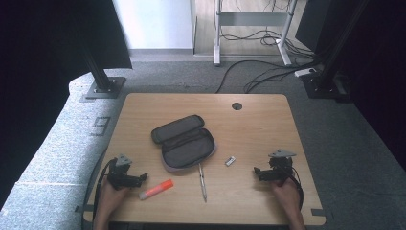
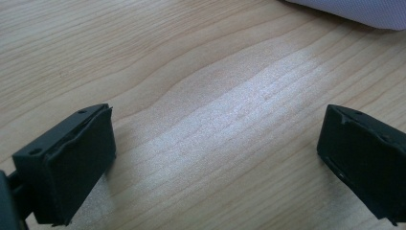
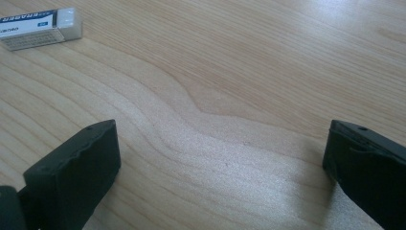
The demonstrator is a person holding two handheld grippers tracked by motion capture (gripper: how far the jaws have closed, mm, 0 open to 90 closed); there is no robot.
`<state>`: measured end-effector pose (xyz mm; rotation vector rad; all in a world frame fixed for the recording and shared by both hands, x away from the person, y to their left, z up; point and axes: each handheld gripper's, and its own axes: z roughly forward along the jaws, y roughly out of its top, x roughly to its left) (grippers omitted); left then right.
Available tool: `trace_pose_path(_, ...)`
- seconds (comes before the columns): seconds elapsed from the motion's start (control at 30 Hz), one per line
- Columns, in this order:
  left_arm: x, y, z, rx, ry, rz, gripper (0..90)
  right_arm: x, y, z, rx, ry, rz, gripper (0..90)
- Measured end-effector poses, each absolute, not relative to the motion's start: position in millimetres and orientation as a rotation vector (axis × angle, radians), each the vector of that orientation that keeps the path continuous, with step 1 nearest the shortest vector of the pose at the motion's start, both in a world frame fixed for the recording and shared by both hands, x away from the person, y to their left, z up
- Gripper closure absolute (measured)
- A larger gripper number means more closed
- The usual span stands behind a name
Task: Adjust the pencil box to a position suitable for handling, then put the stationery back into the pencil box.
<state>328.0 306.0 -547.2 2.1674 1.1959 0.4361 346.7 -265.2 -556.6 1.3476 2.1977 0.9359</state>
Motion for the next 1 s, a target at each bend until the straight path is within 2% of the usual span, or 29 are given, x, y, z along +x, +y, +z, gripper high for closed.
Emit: trace_pose_path(1.0, 328, 306, -547, 2.167, 1.199, 0.438, 0.0, 344, -251, -548, 1.299, 2.199, 0.930, 0.0)
